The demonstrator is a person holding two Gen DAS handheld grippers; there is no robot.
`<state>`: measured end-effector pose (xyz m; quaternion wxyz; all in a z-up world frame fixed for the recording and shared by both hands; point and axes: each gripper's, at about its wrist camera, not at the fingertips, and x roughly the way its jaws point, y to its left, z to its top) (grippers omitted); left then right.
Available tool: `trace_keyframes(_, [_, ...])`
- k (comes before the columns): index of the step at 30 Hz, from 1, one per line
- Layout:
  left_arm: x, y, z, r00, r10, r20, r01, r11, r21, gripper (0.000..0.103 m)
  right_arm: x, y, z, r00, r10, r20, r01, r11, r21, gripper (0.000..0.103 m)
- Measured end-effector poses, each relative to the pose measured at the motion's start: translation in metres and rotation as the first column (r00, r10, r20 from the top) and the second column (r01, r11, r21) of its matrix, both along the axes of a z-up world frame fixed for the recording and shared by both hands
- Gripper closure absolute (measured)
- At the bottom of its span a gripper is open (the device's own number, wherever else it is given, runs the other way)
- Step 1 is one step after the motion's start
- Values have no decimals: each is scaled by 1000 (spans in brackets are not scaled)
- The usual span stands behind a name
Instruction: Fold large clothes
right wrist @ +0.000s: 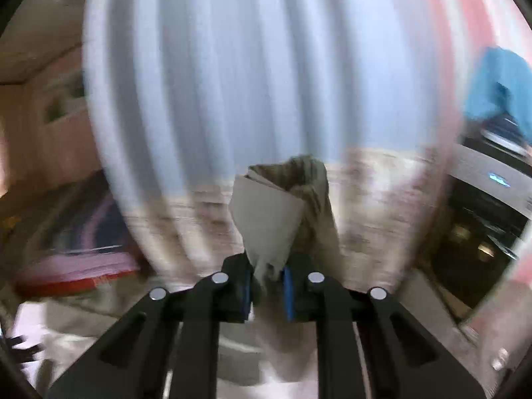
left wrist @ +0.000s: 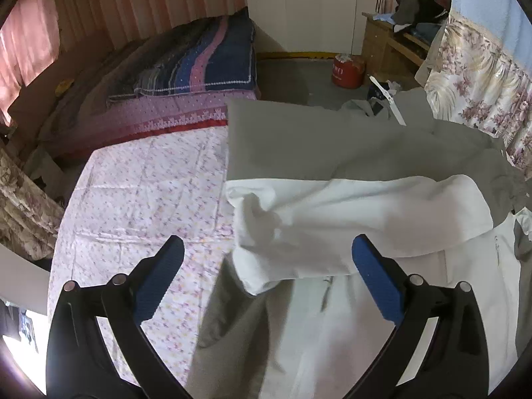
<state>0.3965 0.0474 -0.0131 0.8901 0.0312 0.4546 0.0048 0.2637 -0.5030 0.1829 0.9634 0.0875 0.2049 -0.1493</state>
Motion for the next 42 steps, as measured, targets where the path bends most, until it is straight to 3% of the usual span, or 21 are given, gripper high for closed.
trace_keyframes(3, [-1,10,6,1000,3,10,-3,1000,-26,3,37,82,7,987,161,-24,-162,986,-30,89])
trace_keyframes(6, [-1,20,9,1000,14,21,-13,999,-39,3,74,173,-8,957,279,-81,-287,952,-108,90])
trace_keyframes(9, [-3,30,9,999,35,39,-35,999,-17,3,103,263,-56,901,395,-180,-421,897,-136,91])
trace_keyframes(12, [-6,41,3,998,51,31,-52,999,4,3,122,344,-138,807,488,-333,-551,824,-128,92])
trace_keyframes(14, [-8,50,-4,998,61,13,-61,998,12,3,126,369,-179,755,514,-407,-588,806,-71,91])
trace_keyframes(15, [-8,53,-7,998,65,7,-65,998,13,3,132,375,-202,715,527,-460,-599,801,-13,89])
trace_keyframes(16, [-8,56,-10,998,69,-4,-69,998,14,3,141,377,-230,651,545,-529,-599,796,84,87])
trace_keyframes(18, [-7,61,-15,996,83,-26,-83,996,18,3,135,375,-251,605,554,-572,-596,791,135,83])
trace_keyframes(19, [-7,62,-16,996,86,-32,-86,996,17,3,132,371,-250,590,568,-573,-605,782,151,74])
trace_keyframes(20, [-6,62,-17,996,85,-36,-84,996,11,3,129,366,-244,586,586,-560,-605,776,178,56])
trace_keyframes(22, [-4,57,-17,997,74,-39,-74,997,-1,3,116,347,-206,614,631,-474,-604,762,233,33])
trace_keyframes(25, [1,38,-13,998,41,-41,-42,999,-20,3,92,320,-151,654,658,-375,-629,747,214,30])
trace_keyframes(27, [5,17,-10,999,7,-42,-9,999,-46,3,81,294,-124,719,602,-347,-599,790,130,23])
trace_keyframes(30, [15,-17,-15,996,-53,-67,46,993,-104,3,69,244,-112,842,416,-344,-460,886,-53,18])
trace_keyframes(32, [23,-43,-22,993,-78,-86,66,989,-132,3,73,199,-121,880,322,-350,-358,933,-41,19])
trace_keyframes(34, [32,-65,-31,989,-102,-109,86,986,-144,3,77,150,-132,897,257,-359,-262,964,36,21])
trace_keyframes(36, [41,-91,-45,978,-139,-153,116,982,-152,9,78,115,-148,899,215,-382,-194,977,93,32])
trace_keyframes(38, [46,-113,-58,963,-188,-196,156,974,-164,42,80,89,-171,882,210,-421,-152,974,168,34])
trace_keyframes(40, [47,-126,-62,963,-185,-195,164,979,-122,49,83,77,-188,859,237,-454,-129,958,256,34])
trace_keyframes(41, [46,-131,-59,969,-181,-169,167,981,-95,69,81,77,-194,855,247,-456,-129,953,274,34])
trace_keyframes(42, [46,-132,-54,972,-181,-147,170,982,-85,73,79,78,-198,856,251,-453,-133,952,277,34])
